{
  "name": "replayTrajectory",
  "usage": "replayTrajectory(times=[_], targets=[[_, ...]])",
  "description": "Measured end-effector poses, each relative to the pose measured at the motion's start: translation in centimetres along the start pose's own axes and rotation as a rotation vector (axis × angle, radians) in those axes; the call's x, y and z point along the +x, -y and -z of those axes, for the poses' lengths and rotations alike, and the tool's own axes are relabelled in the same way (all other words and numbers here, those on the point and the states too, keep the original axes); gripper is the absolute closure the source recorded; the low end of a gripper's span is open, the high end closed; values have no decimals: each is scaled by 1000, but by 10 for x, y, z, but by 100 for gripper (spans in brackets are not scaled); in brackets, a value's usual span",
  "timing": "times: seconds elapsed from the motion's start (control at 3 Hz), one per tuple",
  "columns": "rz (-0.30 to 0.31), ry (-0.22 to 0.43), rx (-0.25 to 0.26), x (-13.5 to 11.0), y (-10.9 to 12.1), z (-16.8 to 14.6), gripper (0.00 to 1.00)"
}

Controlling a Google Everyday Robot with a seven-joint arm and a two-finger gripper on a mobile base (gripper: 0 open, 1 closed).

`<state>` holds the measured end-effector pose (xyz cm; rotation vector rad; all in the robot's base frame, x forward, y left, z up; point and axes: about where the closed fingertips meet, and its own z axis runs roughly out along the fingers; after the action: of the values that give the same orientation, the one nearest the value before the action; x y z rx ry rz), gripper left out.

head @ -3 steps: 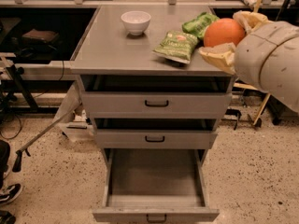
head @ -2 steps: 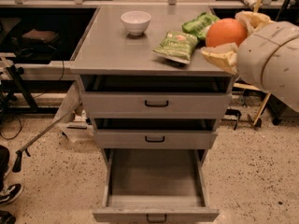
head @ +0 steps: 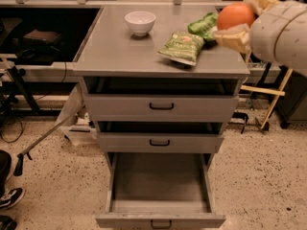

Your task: Pick orange from bottom drawer and place on counter

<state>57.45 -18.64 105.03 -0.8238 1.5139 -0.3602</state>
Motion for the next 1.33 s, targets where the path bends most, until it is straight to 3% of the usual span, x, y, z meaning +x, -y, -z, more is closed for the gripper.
replayTrajectory(times=[0.33, 0.67, 1.0, 1.33], targets=[[5, -43, 6, 30, 51, -44, 100], [-1, -110, -59, 56, 54, -115, 100], [2, -120, -212, 51, -2, -209, 100], [11, -88, -386, 22, -87, -293, 100]])
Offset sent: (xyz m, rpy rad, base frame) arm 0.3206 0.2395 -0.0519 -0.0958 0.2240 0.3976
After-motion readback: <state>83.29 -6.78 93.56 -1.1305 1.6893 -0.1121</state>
